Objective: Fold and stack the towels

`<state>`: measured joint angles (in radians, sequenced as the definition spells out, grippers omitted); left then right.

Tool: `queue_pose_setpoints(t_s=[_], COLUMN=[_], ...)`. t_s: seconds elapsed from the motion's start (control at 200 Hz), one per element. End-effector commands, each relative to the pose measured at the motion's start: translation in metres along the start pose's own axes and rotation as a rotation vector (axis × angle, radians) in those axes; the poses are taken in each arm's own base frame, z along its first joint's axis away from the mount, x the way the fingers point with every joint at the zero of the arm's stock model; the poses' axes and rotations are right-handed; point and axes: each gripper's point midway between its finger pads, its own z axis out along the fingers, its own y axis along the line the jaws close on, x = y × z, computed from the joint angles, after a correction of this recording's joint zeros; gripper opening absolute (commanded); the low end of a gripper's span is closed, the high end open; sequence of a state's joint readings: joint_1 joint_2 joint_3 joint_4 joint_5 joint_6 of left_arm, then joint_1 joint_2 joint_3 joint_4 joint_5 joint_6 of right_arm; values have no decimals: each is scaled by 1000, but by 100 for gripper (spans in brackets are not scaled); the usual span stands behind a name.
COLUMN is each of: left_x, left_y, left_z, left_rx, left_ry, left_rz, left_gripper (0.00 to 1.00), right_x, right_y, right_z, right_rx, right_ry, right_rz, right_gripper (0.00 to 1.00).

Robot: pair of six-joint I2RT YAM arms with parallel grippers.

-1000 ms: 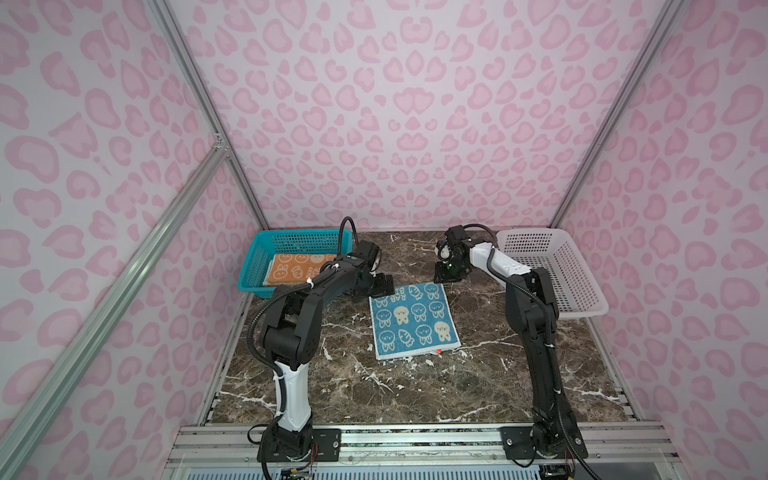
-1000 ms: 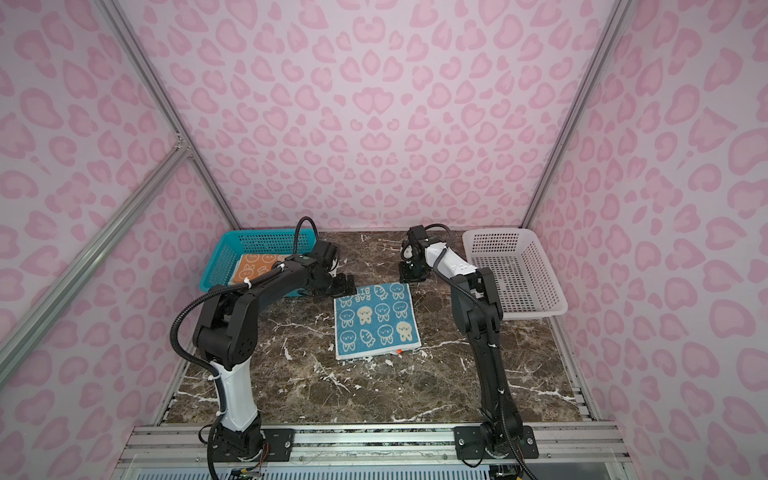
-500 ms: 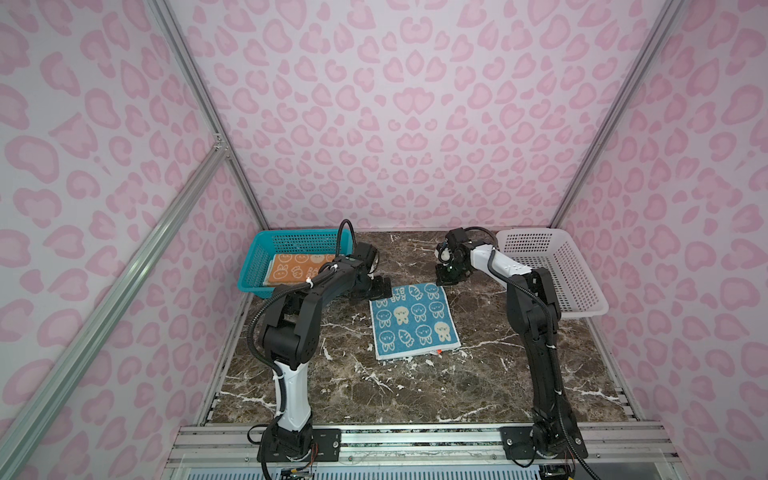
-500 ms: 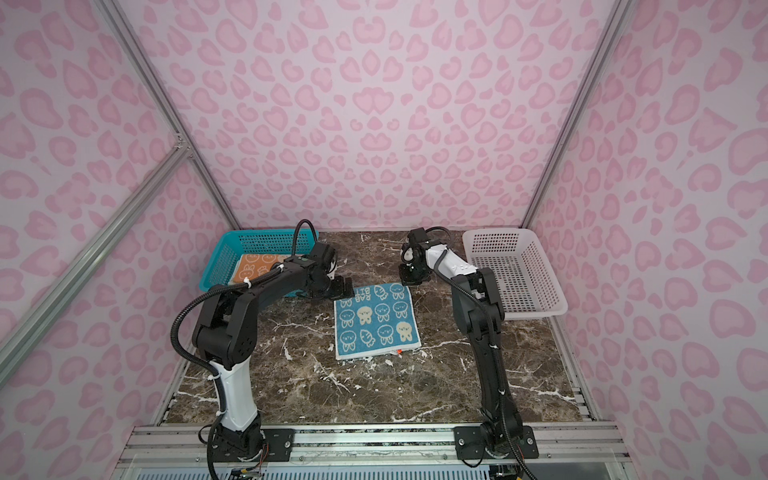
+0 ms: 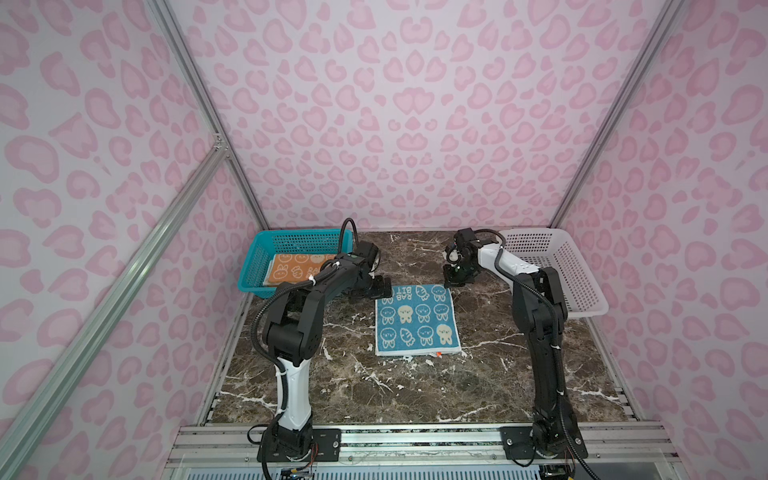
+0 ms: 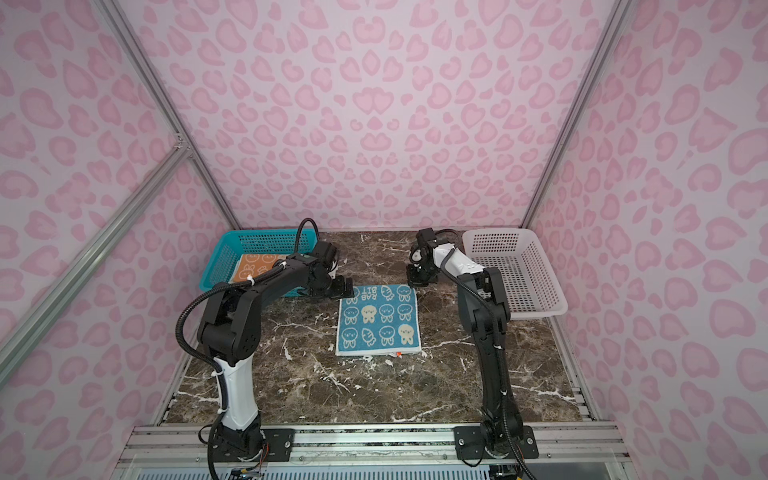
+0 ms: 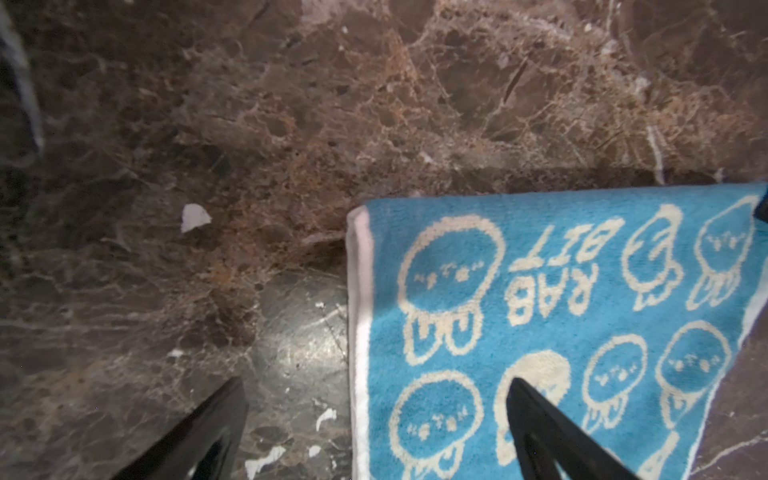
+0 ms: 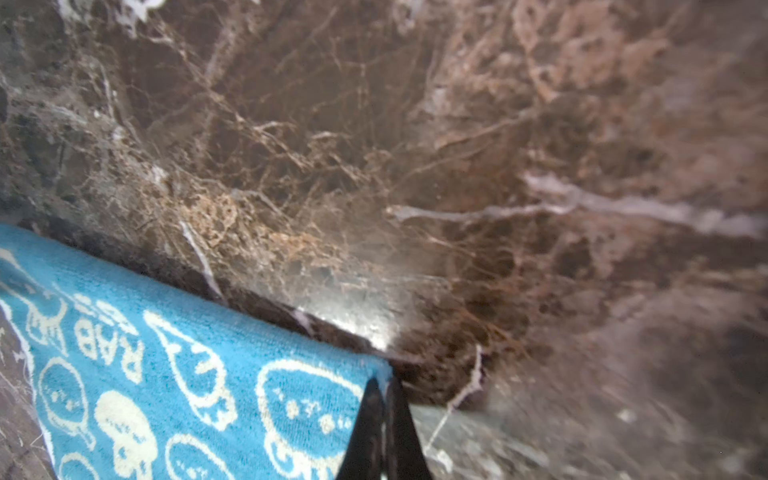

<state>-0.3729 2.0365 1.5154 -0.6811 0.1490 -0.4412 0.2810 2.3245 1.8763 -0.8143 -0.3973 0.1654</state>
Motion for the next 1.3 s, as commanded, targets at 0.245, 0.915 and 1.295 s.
queue_pose_setpoints(t_s=[0.245, 0.915, 1.295], left_x=[-16, -21, -64], left_y=[-7, -54, -46], left_z=[4, 19, 29], left_rx=[5, 131, 120], left_ry=[25, 43, -4], left_rz=[36, 32, 78], left_gripper=[100, 99, 75], right_x=[0, -33, -30], right_y=[-16, -43, -40], right_z=[-7, -13, -3], right_rx=[57, 190, 178], right_ry=[22, 15, 33], right_rz=[-4, -63, -72], right_gripper=[0, 0, 0])
